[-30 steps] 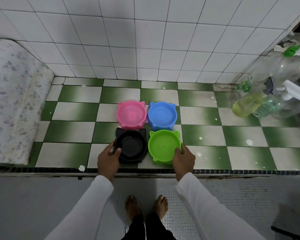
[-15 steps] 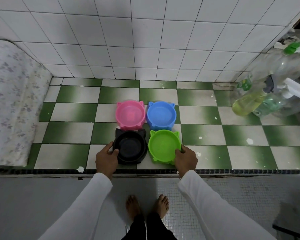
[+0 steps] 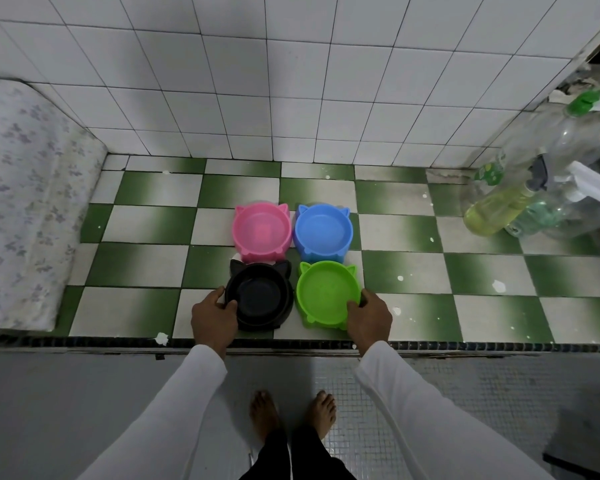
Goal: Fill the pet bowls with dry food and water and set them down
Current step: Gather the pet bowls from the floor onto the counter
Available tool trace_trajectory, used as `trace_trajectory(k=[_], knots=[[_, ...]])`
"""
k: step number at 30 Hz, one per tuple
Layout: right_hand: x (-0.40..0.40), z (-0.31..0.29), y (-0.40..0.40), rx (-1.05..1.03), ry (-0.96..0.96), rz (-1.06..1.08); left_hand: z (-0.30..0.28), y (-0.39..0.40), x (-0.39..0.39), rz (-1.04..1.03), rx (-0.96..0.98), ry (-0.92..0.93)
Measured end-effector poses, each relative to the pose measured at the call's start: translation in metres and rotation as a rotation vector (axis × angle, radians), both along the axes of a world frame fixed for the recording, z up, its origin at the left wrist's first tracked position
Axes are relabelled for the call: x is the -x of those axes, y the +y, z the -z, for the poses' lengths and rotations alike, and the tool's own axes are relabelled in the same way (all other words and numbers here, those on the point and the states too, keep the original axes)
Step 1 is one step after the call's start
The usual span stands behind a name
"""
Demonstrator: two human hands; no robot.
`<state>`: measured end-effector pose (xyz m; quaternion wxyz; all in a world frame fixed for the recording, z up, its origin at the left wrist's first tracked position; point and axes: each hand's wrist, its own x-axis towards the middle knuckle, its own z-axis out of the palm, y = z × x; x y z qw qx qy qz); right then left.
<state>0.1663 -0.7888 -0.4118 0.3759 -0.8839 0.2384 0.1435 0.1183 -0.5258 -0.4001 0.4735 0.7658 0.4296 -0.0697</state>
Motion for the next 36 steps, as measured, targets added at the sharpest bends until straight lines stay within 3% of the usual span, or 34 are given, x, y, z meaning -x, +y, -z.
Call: trace_trajectory(k=[14, 24, 36], knots=[[0.008, -0.031, 0.002, 0.043, 0.067, -0.269, -0.038, -0.006, 0.002, 0.251, -0.131, 0.110], [-0.007, -0.088, 0.007, 0.256, -0.034, -0.617, -0.086, 0.011, 0.008, 0.573, -0.424, 0.072], [-0.028, -0.148, 0.053, 0.328, -0.234, -0.878, -0.144, 0.034, 0.016, 0.538, -0.666, -0.005]])
